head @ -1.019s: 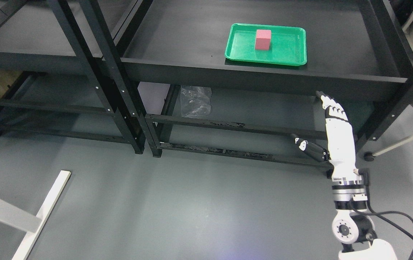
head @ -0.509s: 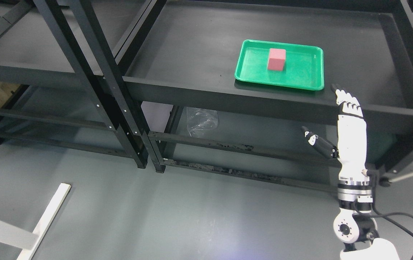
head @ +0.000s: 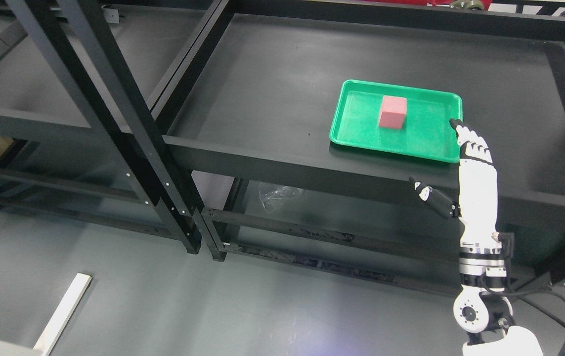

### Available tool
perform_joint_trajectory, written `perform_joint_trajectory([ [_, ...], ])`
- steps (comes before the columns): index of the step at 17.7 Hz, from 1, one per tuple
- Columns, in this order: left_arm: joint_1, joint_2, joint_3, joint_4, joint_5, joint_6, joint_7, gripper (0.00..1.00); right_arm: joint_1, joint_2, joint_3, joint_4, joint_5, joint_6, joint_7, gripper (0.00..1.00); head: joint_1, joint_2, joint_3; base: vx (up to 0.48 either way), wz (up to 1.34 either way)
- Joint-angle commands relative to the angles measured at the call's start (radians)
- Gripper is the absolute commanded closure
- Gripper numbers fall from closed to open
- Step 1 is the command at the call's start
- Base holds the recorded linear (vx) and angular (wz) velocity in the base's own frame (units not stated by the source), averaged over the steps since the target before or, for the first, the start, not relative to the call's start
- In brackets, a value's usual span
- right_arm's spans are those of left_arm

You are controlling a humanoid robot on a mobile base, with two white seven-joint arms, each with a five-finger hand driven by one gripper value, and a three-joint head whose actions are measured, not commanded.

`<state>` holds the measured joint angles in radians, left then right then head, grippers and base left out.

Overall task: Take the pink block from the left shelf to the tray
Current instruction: 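Approach the shelf and bring the right hand beside the green tray, then reach the right hand toward the pink block on the green tray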

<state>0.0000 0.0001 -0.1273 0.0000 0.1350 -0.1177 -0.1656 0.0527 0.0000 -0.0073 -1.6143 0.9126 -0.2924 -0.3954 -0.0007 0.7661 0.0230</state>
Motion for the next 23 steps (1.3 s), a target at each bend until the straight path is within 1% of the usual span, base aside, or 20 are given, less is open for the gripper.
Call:
perform_joint_trajectory([
  [1, 0.020, 0.017, 0.000, -0.017, 0.000, 0.000, 0.000, 0.00, -0.001, -0.017, -0.017, 0.036, -0.008, 0.053, 0.003, 0.00, 0.0000, 0.000, 0.000, 0.222, 0.00],
  [3, 0.020, 0.017, 0.000, -0.017, 0.000, 0.000, 0.000, 0.00, -0.002, -0.017, -0.013, 0.036, -0.014, 0.055, 0.050, 0.01, 0.0000, 0.000, 0.000, 0.221, -0.02],
  [5, 0.020, 0.017, 0.000, -0.017, 0.000, 0.000, 0.000, 0.00, -0.008, -0.017, -0.016, 0.036, -0.027, 0.061, 0.148, 0.01, 0.0000, 0.000, 0.000, 0.205, -0.04],
  [7, 0.020, 0.017, 0.000, -0.017, 0.000, 0.000, 0.000, 0.00, -0.010, -0.017, -0.019, 0.034, -0.041, 0.071, 0.161, 0.01, 0.0000, 0.000, 0.000, 0.206, -0.07],
  [10, 0.020, 0.017, 0.000, -0.017, 0.000, 0.000, 0.000, 0.00, -0.025, -0.017, -0.019, 0.047, -0.034, 0.123, 0.171, 0.01, 0.0000, 0.000, 0.000, 0.181, -0.09],
  [13, 0.020, 0.017, 0.000, -0.017, 0.000, 0.000, 0.000, 0.00, -0.028, -0.017, -0.022, 0.050, -0.044, 0.130, 0.161, 0.01, 0.0000, 0.000, 0.000, 0.175, -0.08],
  [15, 0.020, 0.017, 0.000, -0.017, 0.000, 0.000, 0.000, 0.00, -0.028, -0.017, -0.023, 0.042, -0.093, 0.089, 0.147, 0.01, 0.0000, 0.000, 0.000, 0.145, -0.05],
  [16, 0.020, 0.017, 0.000, -0.017, 0.000, 0.000, 0.000, 0.00, -0.028, -0.017, -0.028, 0.040, -0.103, 0.055, 0.142, 0.01, 0.0000, 0.000, 0.000, 0.135, -0.03],
  [17, 0.020, 0.017, 0.000, -0.017, 0.000, 0.000, 0.000, 0.00, -0.030, -0.017, -0.040, 0.042, -0.103, 0.042, 0.148, 0.01, 0.0000, 0.000, 0.000, 0.135, -0.03],
  [19, 0.020, 0.017, 0.000, -0.017, 0.000, 0.000, 0.000, 0.00, -0.048, -0.017, -0.039, 0.050, -0.092, 0.045, 0.168, 0.01, 0.0000, 0.000, 0.000, 0.130, -0.01],
  [23, 0.020, 0.017, 0.000, -0.017, 0.000, 0.000, 0.000, 0.00, -0.073, -0.017, -0.033, 0.082, -0.093, 0.064, 0.277, 0.01, 0.0000, 0.000, 0.000, 0.091, -0.01],
])
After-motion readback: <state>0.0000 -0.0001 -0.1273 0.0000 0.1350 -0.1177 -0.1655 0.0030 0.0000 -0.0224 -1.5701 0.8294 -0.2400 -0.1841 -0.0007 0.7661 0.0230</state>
